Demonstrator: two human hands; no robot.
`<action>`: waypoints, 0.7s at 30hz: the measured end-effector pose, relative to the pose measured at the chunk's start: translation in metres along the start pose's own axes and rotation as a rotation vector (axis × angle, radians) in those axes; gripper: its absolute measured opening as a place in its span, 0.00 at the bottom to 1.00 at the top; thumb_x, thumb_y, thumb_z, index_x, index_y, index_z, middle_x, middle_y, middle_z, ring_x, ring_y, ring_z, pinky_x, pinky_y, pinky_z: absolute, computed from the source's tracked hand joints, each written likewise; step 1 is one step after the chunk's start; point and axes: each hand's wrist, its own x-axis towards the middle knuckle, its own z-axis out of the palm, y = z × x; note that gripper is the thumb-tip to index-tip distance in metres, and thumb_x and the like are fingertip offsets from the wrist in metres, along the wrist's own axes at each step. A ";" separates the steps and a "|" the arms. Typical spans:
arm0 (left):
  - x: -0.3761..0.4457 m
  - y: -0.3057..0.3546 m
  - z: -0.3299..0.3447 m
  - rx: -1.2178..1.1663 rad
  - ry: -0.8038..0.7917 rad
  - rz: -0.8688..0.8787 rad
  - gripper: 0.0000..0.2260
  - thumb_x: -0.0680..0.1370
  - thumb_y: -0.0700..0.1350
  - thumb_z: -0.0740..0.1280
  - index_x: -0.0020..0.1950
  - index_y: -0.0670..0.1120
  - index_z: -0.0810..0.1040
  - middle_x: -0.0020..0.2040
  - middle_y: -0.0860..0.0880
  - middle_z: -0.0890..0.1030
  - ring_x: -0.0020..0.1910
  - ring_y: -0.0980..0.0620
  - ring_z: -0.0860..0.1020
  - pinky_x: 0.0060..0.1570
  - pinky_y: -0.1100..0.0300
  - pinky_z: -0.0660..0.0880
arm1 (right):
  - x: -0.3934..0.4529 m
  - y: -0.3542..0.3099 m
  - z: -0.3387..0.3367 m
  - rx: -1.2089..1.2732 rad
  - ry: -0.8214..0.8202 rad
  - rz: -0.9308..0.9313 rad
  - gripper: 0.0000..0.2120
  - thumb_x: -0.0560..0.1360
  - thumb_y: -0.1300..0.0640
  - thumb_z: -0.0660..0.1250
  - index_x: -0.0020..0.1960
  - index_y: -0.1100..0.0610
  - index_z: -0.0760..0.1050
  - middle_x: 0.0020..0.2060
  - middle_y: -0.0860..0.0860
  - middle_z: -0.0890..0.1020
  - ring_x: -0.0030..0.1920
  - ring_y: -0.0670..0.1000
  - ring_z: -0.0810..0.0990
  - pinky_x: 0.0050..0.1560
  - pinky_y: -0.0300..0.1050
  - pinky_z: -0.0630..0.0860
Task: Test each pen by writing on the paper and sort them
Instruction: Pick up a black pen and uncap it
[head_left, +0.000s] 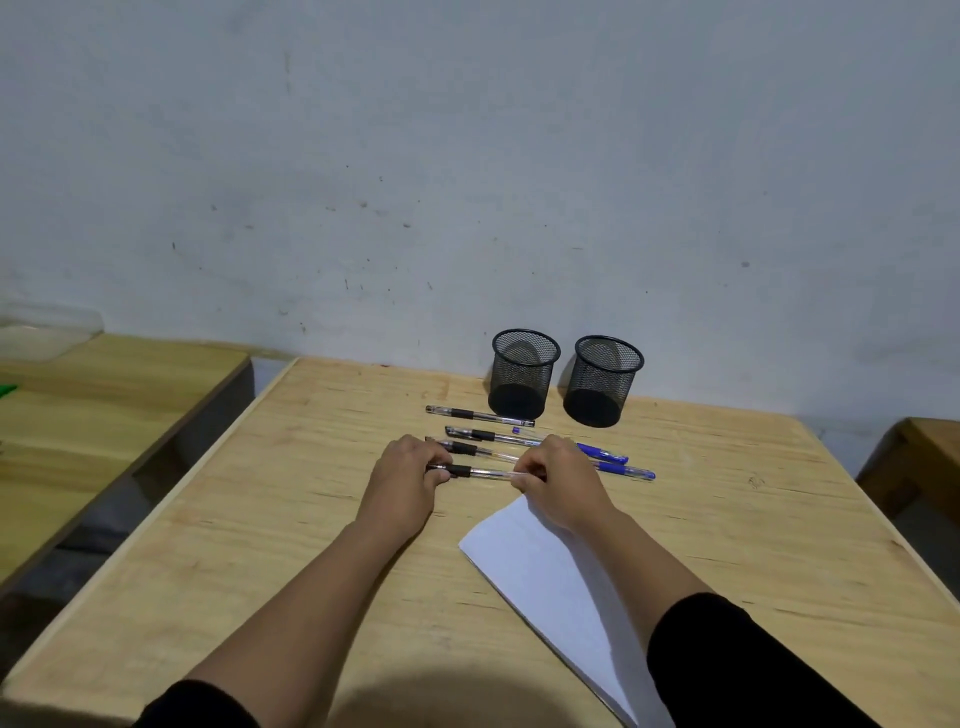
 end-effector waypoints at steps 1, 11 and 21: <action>-0.001 0.002 -0.001 -0.037 0.022 -0.013 0.08 0.76 0.41 0.65 0.55 0.46 0.79 0.53 0.45 0.76 0.52 0.50 0.73 0.50 0.64 0.66 | 0.001 -0.001 -0.003 0.046 0.011 -0.001 0.05 0.73 0.57 0.69 0.45 0.57 0.82 0.43 0.50 0.76 0.44 0.47 0.72 0.38 0.36 0.68; -0.018 0.069 -0.019 -0.580 0.067 -0.037 0.08 0.74 0.38 0.69 0.45 0.51 0.79 0.43 0.53 0.82 0.43 0.61 0.78 0.39 0.79 0.69 | -0.015 -0.024 -0.034 1.062 -0.027 0.098 0.05 0.74 0.62 0.68 0.40 0.57 0.80 0.29 0.52 0.74 0.30 0.48 0.70 0.37 0.42 0.68; -0.021 0.078 -0.026 -0.535 0.000 0.000 0.05 0.72 0.35 0.69 0.45 0.43 0.81 0.40 0.51 0.81 0.38 0.63 0.79 0.35 0.76 0.72 | -0.042 -0.016 -0.042 1.058 0.103 0.080 0.05 0.75 0.63 0.66 0.41 0.59 0.78 0.28 0.51 0.72 0.27 0.44 0.68 0.30 0.34 0.66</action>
